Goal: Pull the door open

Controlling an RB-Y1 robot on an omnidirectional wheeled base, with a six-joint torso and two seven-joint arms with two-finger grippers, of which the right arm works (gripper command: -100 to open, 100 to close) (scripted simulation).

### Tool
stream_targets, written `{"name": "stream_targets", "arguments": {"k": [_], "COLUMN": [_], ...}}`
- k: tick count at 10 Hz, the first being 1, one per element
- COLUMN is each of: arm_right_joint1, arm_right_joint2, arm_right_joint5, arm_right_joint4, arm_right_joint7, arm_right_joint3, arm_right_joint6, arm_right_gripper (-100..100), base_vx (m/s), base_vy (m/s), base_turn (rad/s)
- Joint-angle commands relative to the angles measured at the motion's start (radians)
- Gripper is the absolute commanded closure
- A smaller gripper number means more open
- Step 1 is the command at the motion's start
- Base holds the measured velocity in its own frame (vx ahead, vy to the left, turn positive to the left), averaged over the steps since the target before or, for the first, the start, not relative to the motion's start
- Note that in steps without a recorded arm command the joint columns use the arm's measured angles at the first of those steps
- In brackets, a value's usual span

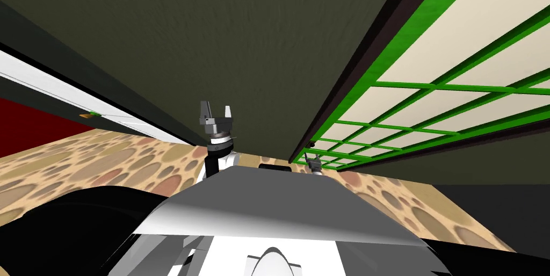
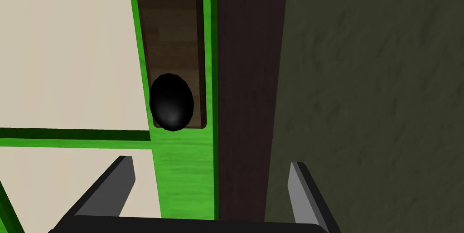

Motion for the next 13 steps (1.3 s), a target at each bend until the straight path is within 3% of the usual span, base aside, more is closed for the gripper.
{"name": "stream_targets", "arguments": {"k": [1,6,7,8,13], "arm_right_joint1": [-0.004,-0.022,-0.01,-0.01,-0.01], "arm_right_joint2": [-0.015,-0.069,-0.057,-0.057,-0.057], "arm_right_joint5": [-0.01,-0.044,-0.036,-0.036,-0.036], "arm_right_joint4": [0.028,0.107,0.092,0.092,0.092], "arm_right_joint7": [-0.015,-0.064,-0.056,-0.056,-0.056], "arm_right_joint3": [-0.015,-0.065,-0.051,-0.051,-0.051], "arm_right_joint6": [-0.02,-0.068,-0.062,-0.062,-0.062], "arm_right_gripper": [-100,-100,-100,100,100], "base_vx": [0.123,0.146,0.029,-0.021,-0.004], "base_vy": [0.039,-0.016,0.001,0.007,-0.006], "base_turn": [0.135,0.097,0.001,-0.018,-0.002]}}
